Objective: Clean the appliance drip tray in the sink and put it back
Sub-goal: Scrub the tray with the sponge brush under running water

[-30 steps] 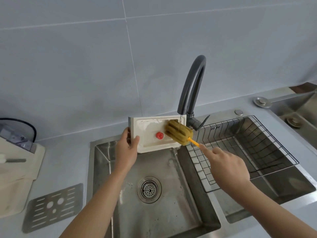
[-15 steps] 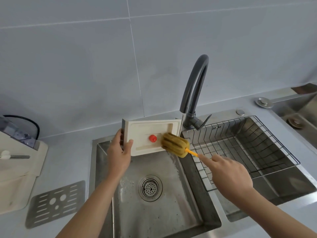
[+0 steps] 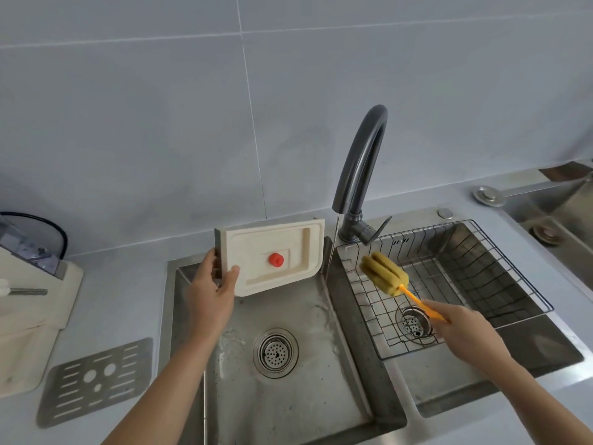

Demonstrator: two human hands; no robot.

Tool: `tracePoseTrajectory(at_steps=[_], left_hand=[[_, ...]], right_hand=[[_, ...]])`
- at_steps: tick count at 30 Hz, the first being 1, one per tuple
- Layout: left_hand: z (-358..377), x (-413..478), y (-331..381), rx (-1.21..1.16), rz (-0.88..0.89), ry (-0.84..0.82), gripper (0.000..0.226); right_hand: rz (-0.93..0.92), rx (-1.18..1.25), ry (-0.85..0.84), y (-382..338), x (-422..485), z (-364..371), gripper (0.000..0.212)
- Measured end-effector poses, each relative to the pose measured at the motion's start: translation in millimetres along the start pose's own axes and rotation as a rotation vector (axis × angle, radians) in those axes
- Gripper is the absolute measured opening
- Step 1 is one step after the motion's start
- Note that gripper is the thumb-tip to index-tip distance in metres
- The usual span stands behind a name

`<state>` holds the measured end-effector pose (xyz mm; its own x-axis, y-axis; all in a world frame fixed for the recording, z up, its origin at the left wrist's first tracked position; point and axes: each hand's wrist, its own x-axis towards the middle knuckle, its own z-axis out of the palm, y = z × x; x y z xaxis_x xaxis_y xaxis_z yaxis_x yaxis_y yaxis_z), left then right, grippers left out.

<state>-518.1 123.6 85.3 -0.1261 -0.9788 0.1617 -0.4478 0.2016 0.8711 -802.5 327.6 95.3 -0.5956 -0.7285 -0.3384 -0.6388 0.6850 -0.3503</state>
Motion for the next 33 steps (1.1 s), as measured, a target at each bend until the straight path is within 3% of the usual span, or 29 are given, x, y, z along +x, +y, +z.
tracePoseTrajectory(at_steps=[3, 8, 12, 16, 25, 27, 29, 31, 33], left_hand=[[2.4, -1.5, 4.1, 0.021, 0.042, -0.006, 0.050], [7.4, -1.9, 7.2, -0.058, 0.017, -0.052, 0.049], [12.5, -0.4, 7.1, -0.262, -0.110, -0.160, 0.029], [19.4, -0.8, 6.0, -0.444, -0.337, -0.226, 0.023], [24.5, 2.2, 4.9, -0.478, -0.562, -0.339, 0.016], [25.3, 3.5, 3.1, -0.476, -0.577, -0.337, 0.013], [25.9, 4.4, 1.5, -0.470, -0.587, -0.333, 0.012], [26.2, 5.4, -0.7, -0.466, -0.595, -0.329, 0.012], [26.6, 5.9, -2.9, -0.464, -0.606, -0.320, 0.011]], right_hand=[[0.112, 0.232, -0.025, 11.3, 17.2, 7.2, 0.036], [0.239, 0.406, -0.042, 18.3, 44.6, 29.3, 0.025], [0.226, 0.385, -0.062, 18.1, 65.1, 53.3, 0.018], [0.222, 0.330, -0.096, 13.5, 80.5, 70.6, 0.013], [0.161, 0.117, -0.195, 12.6, 101.6, 98.2, 0.009], [0.156, 0.012, -0.282, 5.6, 104.5, 89.2, 0.021], [0.142, -0.059, -0.284, -4.8, 111.2, 74.0, 0.046], [0.085, 0.076, -0.187, -19.3, 120.6, 54.1, 0.073], [0.003, 0.380, -0.150, -38.8, 127.2, 29.0, 0.090]])
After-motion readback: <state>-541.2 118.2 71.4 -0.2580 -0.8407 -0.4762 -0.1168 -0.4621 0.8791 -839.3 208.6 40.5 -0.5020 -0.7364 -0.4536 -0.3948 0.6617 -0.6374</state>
